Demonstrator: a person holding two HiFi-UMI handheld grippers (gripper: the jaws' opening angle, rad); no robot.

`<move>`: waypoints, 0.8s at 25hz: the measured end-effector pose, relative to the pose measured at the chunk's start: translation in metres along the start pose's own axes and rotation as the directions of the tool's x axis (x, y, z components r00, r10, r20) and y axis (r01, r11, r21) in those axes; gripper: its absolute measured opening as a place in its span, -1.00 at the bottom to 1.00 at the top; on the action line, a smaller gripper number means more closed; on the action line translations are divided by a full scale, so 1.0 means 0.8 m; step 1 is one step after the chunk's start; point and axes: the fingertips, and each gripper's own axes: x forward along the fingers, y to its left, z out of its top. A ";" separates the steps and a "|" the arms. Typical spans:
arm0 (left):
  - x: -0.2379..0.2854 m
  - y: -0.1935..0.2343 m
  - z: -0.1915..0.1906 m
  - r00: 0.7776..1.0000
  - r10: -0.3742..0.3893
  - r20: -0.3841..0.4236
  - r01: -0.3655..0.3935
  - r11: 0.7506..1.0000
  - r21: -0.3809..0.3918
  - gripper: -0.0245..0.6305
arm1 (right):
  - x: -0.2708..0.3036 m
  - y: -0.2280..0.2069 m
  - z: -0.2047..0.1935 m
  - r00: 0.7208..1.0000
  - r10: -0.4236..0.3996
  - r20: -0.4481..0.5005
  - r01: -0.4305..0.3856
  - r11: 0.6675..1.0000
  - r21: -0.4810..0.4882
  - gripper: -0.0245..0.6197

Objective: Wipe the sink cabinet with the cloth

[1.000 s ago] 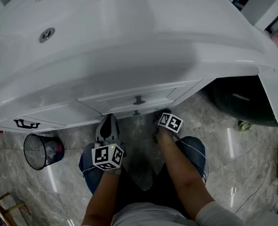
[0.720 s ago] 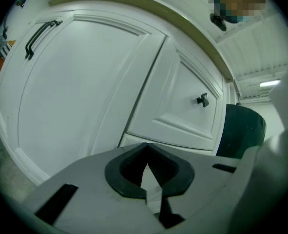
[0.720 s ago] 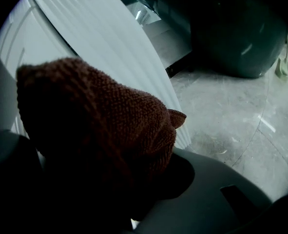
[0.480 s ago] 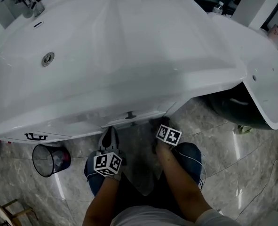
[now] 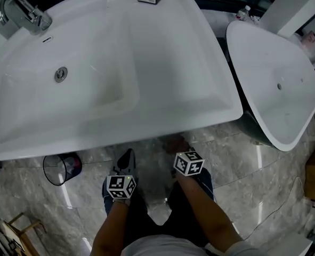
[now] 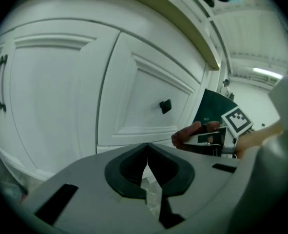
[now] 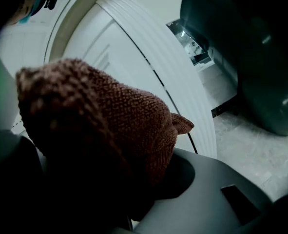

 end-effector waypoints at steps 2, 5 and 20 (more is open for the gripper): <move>-0.020 -0.012 0.020 1.000 -0.017 -0.025 0.018 0.999 0.042 -0.89 | -0.022 0.027 0.019 0.999 0.034 0.002 -0.034 0.999 -0.020 -0.71; -0.056 -0.028 0.058 0.999 -0.031 -0.035 0.035 0.994 0.107 -0.89 | -0.059 0.072 0.053 0.996 0.087 0.025 -0.086 0.995 -0.042 -0.71; -0.258 -0.147 0.318 0.989 -0.148 0.030 0.139 0.971 0.196 -0.89 | -0.265 0.319 0.248 0.964 0.261 0.053 -0.241 0.940 -0.242 -0.71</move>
